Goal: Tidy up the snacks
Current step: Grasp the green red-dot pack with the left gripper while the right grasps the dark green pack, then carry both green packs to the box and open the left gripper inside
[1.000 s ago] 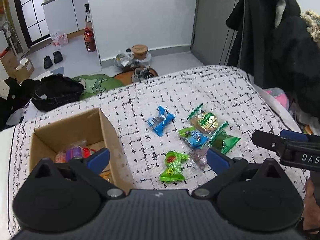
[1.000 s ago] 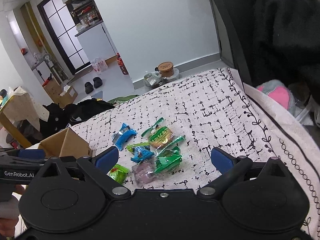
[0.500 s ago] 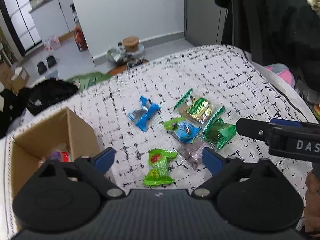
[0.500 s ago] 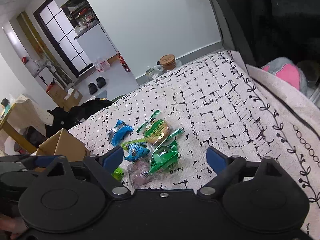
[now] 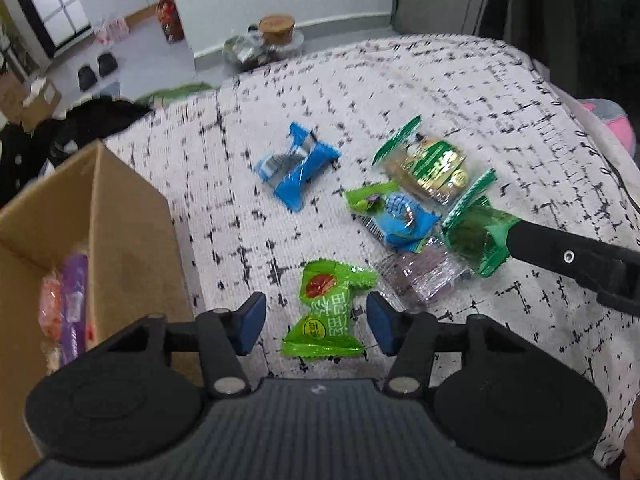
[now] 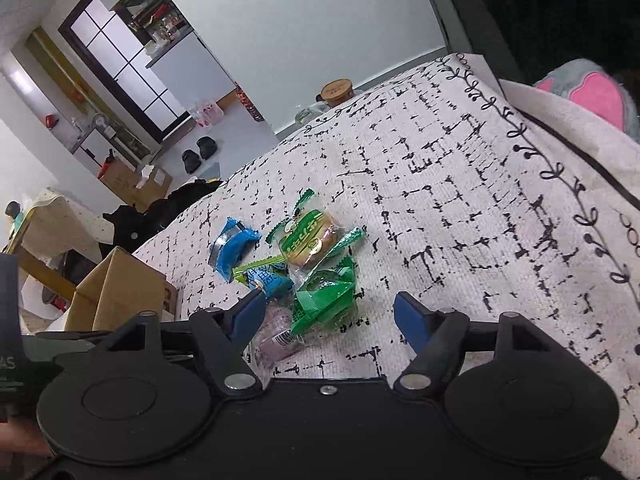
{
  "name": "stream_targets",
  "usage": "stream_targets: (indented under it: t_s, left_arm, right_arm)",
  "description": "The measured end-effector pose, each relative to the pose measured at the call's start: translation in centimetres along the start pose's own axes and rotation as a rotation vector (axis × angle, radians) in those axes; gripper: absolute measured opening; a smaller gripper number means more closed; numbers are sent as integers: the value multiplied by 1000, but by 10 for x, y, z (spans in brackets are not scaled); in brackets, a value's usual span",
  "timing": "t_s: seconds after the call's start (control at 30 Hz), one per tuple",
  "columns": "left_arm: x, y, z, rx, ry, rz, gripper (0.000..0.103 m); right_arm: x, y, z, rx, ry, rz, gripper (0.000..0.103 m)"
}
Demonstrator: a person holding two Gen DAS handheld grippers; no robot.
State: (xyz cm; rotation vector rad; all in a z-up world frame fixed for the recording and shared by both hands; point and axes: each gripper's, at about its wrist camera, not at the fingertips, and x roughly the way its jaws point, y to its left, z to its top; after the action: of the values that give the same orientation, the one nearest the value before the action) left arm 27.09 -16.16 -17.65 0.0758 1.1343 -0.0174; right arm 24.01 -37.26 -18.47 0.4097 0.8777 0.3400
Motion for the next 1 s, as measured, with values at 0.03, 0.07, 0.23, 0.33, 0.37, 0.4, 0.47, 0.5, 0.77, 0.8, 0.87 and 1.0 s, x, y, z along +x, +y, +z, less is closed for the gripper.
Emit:
stream_targets:
  t_s: [0.03, 0.07, 0.23, 0.33, 0.37, 0.4, 0.47, 0.5, 0.77, 0.8, 0.87, 1.0]
  left_arm:
    - [4, 1, 0, -7, 11, -3, 52]
    - [8, 1, 0, -14, 19, -4, 50]
    - [17, 0, -2, -26, 18, -19, 29]
    - [16, -2, -2, -21, 9, -16, 28]
    - [15, -1, -2, -23, 8, -14, 28]
    - [14, -1, -2, -23, 7, -10, 27]
    - [11, 0, -2, -27, -1, -8, 27]
    - [8, 0, -2, -27, -9, -9, 27]
    - [-20, 0, -1, -6, -79, -32, 27]
    - [-24, 1, -1, -6, -86, -36, 27]
    - [-32, 3, 0, -4, -105, -40, 27]
    - [-51, 10, 0, 2, -152, -59, 27]
  right_arm:
    - [2, 0, -1, -1, 3, 2, 71]
    - [4, 1, -1, -3, 4, 3, 71]
    - [13, 2, -1, -9, -7, -20, 71]
    - [20, 2, -2, -5, -7, -39, 68]
    - [23, 3, -2, -4, -5, -42, 64]
    - [27, 4, -1, -5, -4, -43, 62]
    - [32, 7, -1, -16, 1, -53, 46]
    - [35, 8, -2, -25, 7, -61, 41]
    - [24, 12, -4, -44, -15, -51, 35]
    - [22, 13, -4, -45, -19, -50, 35]
    - [18, 15, -4, -49, -30, -49, 34]
    - [7, 21, -3, -56, -57, -45, 34]
